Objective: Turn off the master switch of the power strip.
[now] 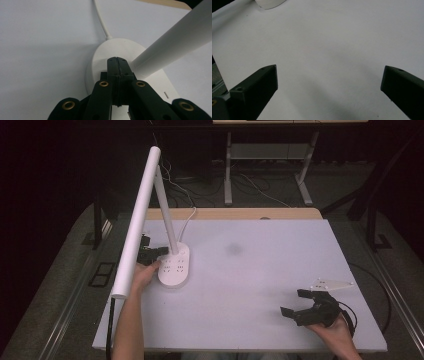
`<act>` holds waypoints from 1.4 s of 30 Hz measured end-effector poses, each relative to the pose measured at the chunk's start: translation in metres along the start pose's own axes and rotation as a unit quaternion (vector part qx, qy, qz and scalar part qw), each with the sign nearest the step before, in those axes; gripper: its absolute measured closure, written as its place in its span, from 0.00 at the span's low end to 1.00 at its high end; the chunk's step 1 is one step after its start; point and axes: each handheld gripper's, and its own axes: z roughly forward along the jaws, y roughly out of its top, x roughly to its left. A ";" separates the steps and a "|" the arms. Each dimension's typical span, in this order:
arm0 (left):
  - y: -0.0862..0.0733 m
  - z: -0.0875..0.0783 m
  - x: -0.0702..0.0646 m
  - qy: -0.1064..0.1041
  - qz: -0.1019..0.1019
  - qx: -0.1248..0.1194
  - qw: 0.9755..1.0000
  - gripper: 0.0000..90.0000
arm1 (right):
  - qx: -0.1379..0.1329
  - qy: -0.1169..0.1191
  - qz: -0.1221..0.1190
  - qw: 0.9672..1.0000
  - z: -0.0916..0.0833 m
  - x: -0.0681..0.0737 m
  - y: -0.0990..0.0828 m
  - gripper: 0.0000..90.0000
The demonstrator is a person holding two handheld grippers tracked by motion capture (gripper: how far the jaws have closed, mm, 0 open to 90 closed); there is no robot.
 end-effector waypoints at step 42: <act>0.015 -0.054 -0.004 0.005 0.014 -0.079 0.997 1.00 | -0.001 -0.004 0.005 1.000 -0.001 -0.004 0.001 0.00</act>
